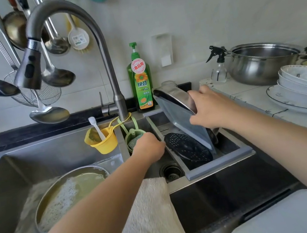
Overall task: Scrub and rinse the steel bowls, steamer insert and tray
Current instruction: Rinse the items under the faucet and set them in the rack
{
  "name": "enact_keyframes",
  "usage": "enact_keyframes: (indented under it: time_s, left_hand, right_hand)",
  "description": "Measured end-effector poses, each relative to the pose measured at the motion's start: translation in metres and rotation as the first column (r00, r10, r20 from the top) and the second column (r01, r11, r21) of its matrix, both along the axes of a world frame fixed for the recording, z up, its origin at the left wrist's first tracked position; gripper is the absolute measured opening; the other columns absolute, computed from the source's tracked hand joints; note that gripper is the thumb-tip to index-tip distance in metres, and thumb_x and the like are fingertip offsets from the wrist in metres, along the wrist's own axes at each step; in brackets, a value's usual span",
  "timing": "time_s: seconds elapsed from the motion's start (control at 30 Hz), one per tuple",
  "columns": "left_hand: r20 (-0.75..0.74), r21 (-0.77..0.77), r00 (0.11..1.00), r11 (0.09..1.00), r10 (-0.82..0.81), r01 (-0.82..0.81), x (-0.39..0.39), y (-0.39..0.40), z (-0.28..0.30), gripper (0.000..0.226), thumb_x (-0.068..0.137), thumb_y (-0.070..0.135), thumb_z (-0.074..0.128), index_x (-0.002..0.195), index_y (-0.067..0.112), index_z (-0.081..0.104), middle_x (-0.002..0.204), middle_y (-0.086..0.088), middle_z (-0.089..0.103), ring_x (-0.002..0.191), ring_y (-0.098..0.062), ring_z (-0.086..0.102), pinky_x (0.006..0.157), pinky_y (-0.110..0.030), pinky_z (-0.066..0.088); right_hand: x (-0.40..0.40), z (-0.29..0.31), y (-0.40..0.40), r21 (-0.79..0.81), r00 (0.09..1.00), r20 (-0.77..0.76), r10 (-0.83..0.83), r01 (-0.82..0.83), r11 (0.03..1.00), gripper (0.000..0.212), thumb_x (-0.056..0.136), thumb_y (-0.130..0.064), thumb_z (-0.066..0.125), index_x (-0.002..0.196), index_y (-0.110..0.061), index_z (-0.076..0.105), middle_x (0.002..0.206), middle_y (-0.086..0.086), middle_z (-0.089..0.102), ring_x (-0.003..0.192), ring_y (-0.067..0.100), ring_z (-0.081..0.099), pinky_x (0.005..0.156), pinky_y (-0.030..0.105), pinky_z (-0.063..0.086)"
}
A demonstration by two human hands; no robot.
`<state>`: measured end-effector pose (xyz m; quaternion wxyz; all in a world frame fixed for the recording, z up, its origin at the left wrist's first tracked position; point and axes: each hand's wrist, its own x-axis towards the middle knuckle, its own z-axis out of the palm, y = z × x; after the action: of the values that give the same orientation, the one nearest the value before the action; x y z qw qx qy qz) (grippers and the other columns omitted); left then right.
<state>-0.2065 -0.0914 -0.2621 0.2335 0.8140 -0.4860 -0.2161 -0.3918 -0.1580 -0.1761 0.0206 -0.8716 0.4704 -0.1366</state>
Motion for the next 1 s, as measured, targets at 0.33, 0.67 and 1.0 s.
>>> enact_keyframes:
  time_s: [0.33, 0.67, 1.0]
  left_hand:
    - [-0.291, -0.144, 0.937, 0.959, 0.194, -0.243, 0.076, 0.062, 0.007, 0.019, 0.105, 0.009, 0.052, 0.097, 0.015, 0.069, 0.095, -0.011, 0.068, 0.077, -0.020, 0.065, 0.059, -0.027, 0.055]
    - [-0.174, 0.103, 0.952, 0.966, 0.252, -0.237, 0.180, 0.156, -0.015, 0.015, 0.099, 0.012, 0.057, 0.096, 0.010, 0.072, 0.092, -0.018, 0.071, 0.070, -0.030, 0.063, 0.063, -0.035, 0.053]
    - [0.017, 0.469, 0.917, 0.807, 0.398, -0.359, 0.290, 0.207, -0.054, 0.029, 0.095, 0.023, 0.060, 0.118, 0.005, 0.060, 0.097, -0.018, 0.060, 0.075, -0.030, 0.055, 0.073, -0.038, 0.060]
  right_hand:
    - [0.040, -0.046, 0.052, -0.164, 0.958, -0.281, 0.057, -0.106, 0.981, 0.075, 0.085, -0.049, 0.068, 0.144, -0.019, 0.031, 0.131, 0.011, 0.043, 0.115, 0.033, 0.051, 0.077, 0.040, 0.046]
    - [0.087, -0.065, 0.072, -0.025, 0.922, -0.370, -0.116, 0.115, 0.993, 0.115, 0.083, -0.062, 0.071, 0.160, -0.015, -0.001, 0.154, 0.017, 0.028, 0.135, 0.037, 0.039, 0.097, 0.040, 0.047]
    - [0.244, -0.064, 0.099, 0.185, 0.946, 0.219, 0.238, -0.280, 0.942, 0.049, 0.096, -0.032, 0.057, 0.143, -0.022, 0.048, 0.138, 0.005, 0.045, 0.125, 0.028, 0.050, 0.098, 0.042, 0.045]
